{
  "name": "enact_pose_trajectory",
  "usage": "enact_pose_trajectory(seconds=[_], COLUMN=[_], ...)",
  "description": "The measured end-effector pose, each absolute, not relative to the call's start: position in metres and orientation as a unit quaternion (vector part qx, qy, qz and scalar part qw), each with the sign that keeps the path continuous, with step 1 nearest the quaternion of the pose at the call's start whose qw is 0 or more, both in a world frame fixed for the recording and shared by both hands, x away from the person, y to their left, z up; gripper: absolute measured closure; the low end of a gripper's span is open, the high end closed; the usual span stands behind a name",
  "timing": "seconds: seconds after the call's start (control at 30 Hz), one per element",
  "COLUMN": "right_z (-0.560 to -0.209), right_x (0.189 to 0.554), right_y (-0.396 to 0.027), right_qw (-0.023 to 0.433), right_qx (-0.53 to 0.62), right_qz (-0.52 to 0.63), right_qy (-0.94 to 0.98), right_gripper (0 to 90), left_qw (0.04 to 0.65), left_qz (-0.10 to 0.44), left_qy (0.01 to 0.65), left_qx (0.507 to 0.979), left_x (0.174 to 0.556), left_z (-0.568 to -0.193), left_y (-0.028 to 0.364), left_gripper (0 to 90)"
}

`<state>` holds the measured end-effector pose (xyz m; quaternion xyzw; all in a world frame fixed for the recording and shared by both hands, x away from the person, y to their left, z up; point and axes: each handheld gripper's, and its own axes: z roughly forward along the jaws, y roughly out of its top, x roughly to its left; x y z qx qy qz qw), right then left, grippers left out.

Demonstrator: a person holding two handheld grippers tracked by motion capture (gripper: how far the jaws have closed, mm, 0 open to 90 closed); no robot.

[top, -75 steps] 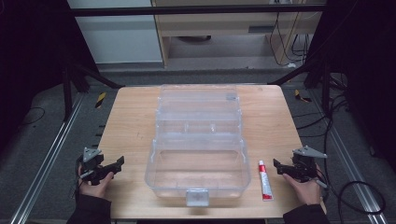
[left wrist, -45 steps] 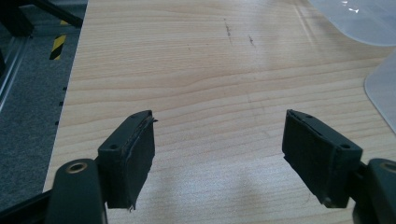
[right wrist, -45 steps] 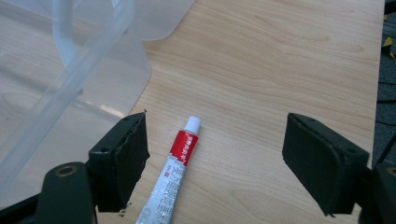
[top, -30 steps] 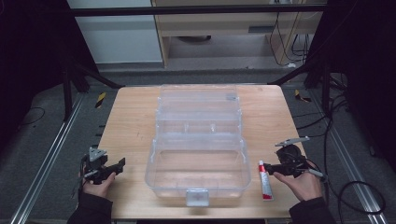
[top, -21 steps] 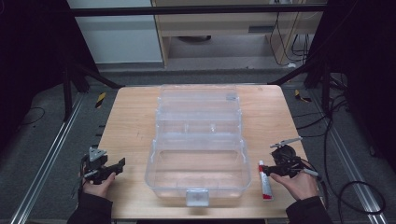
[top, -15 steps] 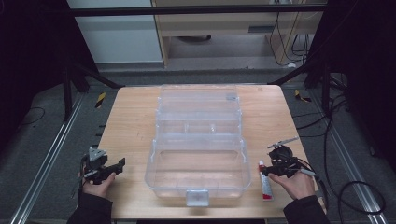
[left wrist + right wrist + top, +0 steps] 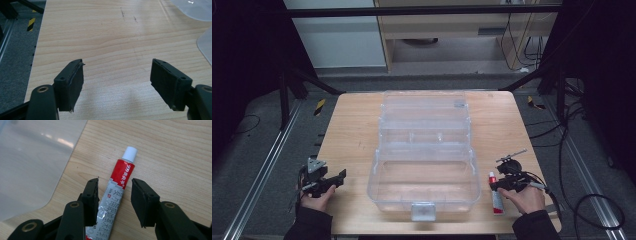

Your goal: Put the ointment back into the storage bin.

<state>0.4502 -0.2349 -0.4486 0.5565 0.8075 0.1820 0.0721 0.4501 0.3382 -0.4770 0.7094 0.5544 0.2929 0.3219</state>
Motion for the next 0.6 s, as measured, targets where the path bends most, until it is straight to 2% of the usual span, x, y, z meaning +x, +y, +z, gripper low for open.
enact_pose_trajectory(seconds=[0.6], right_z=[-0.462], right_x=[0.463], right_y=[-0.227], right_qw=[0.074], right_qx=[0.550], right_qz=[0.139], right_qy=[0.820], right_gripper=[63.1], left_qw=[0.321], left_qz=[0.290], left_qy=[0.553], left_qx=[0.712], left_x=[0.450], left_z=[-0.477], left_y=[0.338], left_gripper=[27.1])
